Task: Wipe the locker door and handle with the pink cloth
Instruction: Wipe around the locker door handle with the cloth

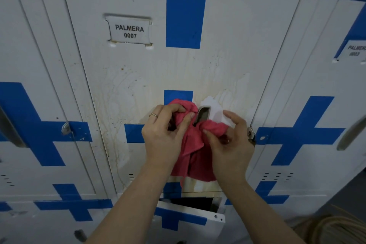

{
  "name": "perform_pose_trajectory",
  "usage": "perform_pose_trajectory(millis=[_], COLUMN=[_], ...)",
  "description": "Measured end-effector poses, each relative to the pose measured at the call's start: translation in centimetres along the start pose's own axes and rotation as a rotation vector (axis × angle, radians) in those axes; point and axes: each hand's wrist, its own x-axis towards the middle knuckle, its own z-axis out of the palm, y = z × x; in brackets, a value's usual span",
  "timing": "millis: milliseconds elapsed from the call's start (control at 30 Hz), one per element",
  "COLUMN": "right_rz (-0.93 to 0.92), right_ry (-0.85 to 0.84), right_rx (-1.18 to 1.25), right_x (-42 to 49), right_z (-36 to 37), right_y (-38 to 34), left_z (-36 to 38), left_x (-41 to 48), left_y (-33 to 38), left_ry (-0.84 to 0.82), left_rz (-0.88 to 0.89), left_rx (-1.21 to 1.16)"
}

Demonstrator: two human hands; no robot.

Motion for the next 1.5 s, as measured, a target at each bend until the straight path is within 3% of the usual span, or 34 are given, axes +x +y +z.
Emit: perform_pose_trajectory(millis=[167,333,533,733,867,1067,1233,1500], right_rz=[0.07,-0.041,0.067,-0.025,0.062,0.04,0.238,0.181], right_ry=[-0.1,0.051,-0.117,-0.015,-0.097,0.009,-0.087,-0.037], right_rx=[0.0,0.003,-0.052,-0.054,-0.026,0.051,0.143,0.145], right_x=[-1.5,1.7,-1.8,0.2,-1.8,1.5,-0.1,0.6], right_z=[-0.3,-0.1,-0.4,0.0,-0.3,-0.3,-0.8,-0.4], right_y=[1.0,-1.4,1.1,-0.2,0.9,-1.4,-0.1,-0.8], left_z=[0.0,0.1,0.0,0.0,-0.1,-0.5,-0.9,-0.9], left_x=[0.0,0.0,0.1,0.1,-0.2,-1.3,-1.7,-2.2], left_y=[-0.1,-0.1,-0.1,-0.2,-0.4,-1.2,-1.4,-1.5], left_ry=[0.0,0.007,0.0,0.005,-0.013,-0.024,-0.027,-0.018], left_rz=[0.01,0.001,0.021,0.01,0.028,-0.007,-0.013,-0.059], left_rx=[-0.005,0.001,-0.007,-0.009,-0.007,-0.01,-0.005,-0.045])
